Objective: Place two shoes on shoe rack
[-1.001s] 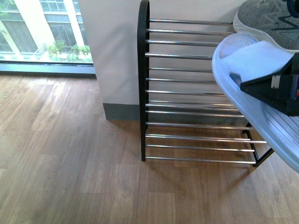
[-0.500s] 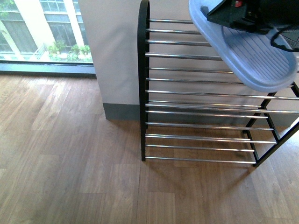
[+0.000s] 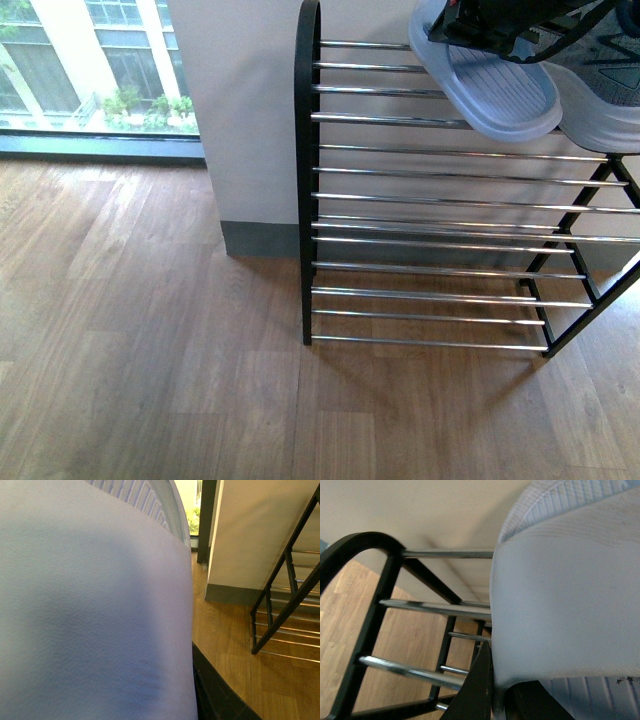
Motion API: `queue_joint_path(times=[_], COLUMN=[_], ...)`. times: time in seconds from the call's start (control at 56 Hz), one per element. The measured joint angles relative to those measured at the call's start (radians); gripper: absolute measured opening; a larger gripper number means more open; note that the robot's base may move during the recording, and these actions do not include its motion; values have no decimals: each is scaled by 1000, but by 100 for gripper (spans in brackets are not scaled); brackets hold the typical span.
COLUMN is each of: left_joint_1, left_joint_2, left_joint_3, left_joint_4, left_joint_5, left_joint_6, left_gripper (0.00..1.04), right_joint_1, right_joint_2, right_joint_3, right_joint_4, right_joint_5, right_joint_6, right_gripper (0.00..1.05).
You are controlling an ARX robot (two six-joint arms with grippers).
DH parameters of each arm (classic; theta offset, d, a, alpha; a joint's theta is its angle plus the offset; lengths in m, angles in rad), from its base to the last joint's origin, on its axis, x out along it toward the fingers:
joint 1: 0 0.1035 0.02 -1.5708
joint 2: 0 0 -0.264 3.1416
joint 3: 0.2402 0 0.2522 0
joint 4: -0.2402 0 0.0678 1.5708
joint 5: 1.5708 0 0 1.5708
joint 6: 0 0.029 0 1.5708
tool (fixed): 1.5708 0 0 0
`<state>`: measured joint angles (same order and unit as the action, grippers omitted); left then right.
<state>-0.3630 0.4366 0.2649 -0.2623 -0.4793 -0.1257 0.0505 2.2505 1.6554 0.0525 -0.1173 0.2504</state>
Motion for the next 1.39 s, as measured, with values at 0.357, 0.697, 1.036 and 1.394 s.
queue_joint_path(times=[0.357,0.697,1.036,1.394], left_joint_1=[0,0,0,0], left_joint_2=[0,0,0,0], left_joint_3=[0,0,0,0], left_joint_4=[0,0,0,0], left_joint_5=[0,0,0,0], left_joint_6=[0,0,0,0], left_gripper=[2,2,2,2], right_joint_1=[-25,-27,-27,-60], right_joint_2=[90,-73,-414,-779], right_joint_3=[135,-110,-485,-947], right_joint_4=[-39,120,282,628], right_joint_5=[43,28,-72,-116], right_joint_6=[19,2,-26,-20], right_gripper=[2,59,95,95])
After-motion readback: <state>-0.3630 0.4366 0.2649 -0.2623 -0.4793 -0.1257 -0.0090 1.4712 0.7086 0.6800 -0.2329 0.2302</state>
